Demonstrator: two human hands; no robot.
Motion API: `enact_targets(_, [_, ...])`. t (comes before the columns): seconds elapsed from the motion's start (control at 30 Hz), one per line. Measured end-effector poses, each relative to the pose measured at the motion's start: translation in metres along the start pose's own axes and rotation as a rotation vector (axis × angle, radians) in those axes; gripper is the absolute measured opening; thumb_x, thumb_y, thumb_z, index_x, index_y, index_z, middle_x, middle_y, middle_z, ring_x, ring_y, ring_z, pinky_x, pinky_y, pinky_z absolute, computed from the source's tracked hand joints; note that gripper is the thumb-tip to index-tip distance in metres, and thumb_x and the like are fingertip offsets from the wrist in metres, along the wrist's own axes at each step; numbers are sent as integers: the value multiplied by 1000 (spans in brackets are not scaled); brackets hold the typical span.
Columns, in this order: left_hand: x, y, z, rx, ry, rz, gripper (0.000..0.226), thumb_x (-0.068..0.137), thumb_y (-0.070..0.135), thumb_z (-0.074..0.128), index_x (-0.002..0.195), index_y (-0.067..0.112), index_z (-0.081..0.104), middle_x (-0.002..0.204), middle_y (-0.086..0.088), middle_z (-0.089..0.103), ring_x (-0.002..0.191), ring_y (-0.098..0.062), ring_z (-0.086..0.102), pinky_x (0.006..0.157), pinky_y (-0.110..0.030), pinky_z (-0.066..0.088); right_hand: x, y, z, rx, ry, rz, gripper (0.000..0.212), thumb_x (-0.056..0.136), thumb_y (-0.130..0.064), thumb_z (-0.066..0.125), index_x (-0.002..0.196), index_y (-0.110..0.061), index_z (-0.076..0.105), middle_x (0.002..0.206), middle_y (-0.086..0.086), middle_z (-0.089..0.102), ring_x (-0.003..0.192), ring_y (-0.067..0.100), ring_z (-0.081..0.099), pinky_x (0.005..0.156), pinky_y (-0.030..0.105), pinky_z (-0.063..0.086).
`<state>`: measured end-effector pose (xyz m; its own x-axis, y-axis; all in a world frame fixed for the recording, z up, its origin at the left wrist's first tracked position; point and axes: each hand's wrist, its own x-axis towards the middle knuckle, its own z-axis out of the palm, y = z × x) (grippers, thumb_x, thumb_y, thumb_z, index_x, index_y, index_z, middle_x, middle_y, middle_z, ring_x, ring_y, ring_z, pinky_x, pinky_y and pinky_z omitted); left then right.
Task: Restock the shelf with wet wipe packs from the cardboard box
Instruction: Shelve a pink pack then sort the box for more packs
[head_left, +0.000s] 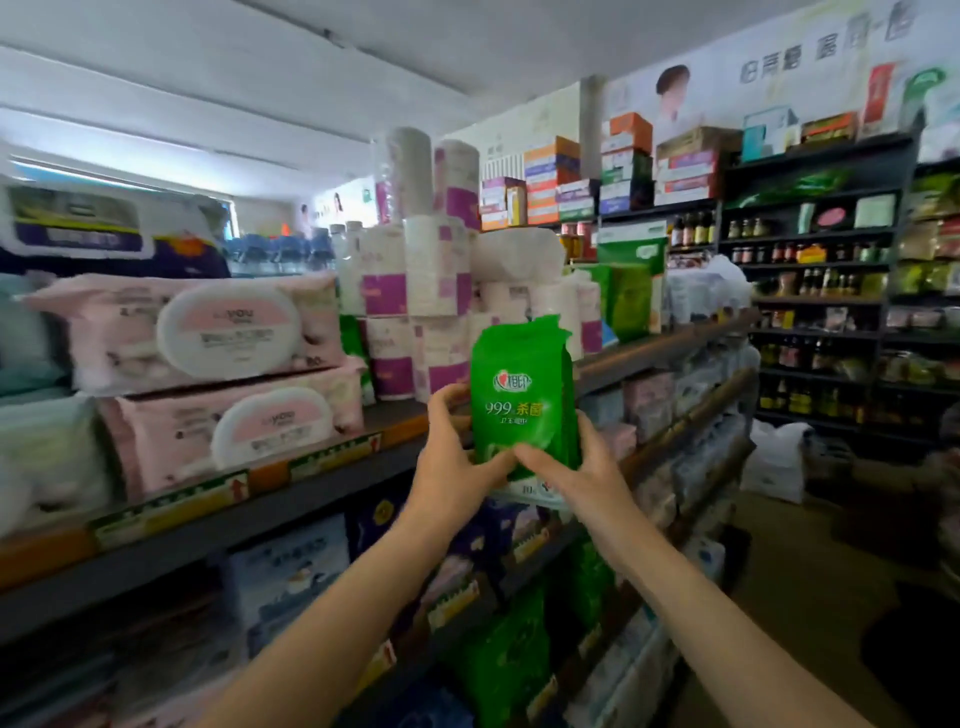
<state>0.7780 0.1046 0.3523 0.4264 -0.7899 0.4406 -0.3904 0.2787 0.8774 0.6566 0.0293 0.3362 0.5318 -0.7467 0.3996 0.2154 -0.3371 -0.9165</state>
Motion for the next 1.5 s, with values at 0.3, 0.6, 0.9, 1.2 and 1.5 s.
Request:
enact_targets(0.3, [53, 22, -95, 352, 175, 279, 53, 77, 6, 71, 122, 17, 44, 112, 6, 59, 99, -4, 58, 81, -5, 45, 108, -56, 66, -202, -286, -377, 48, 73, -17, 76, 100, -40, 44, 101, -23, 55, 91, -13, 54, 83, 12, 49])
enact_targets(0.6, [106, 36, -104, 1446, 349, 214, 37, 89, 13, 50, 126, 10, 45, 131, -7, 51, 118, -27, 51, 91, -36, 47, 228, -63, 82, -513, -397, -326, 90, 63, -23, 83, 135, -17, 30, 121, -5, 50, 114, 12, 47, 98, 30, 42])
enact_targets(0.9, [117, 5, -86, 2143, -95, -104, 37, 96, 16, 37, 128, 7, 52, 138, -15, 44, 127, -30, 40, 110, -38, 21, 256, 8, 152, -656, -393, -456, 71, 78, -21, 71, 136, -10, 31, 124, 11, 55, 112, 27, 53, 94, 37, 46])
enact_targets(1.2, [124, 7, -76, 2124, -149, -243, 37, 95, 14, 43, 130, 8, 49, 139, -13, 42, 127, -29, 41, 102, -37, 34, 251, 0, 148, -1179, -429, -758, 29, 88, 2, 48, 116, -6, 46, 114, 14, 57, 104, 31, 58, 75, 35, 44])
enact_targets(1.5, [109, 18, -29, 1902, -35, 171, 34, 92, 25, 45, 122, 12, 55, 129, -8, 54, 123, -29, 42, 98, -39, 34, 194, -23, 40, -963, -221, -673, 14, 89, -15, 50, 95, -11, 62, 93, 9, 65, 88, 25, 60, 73, 33, 48])
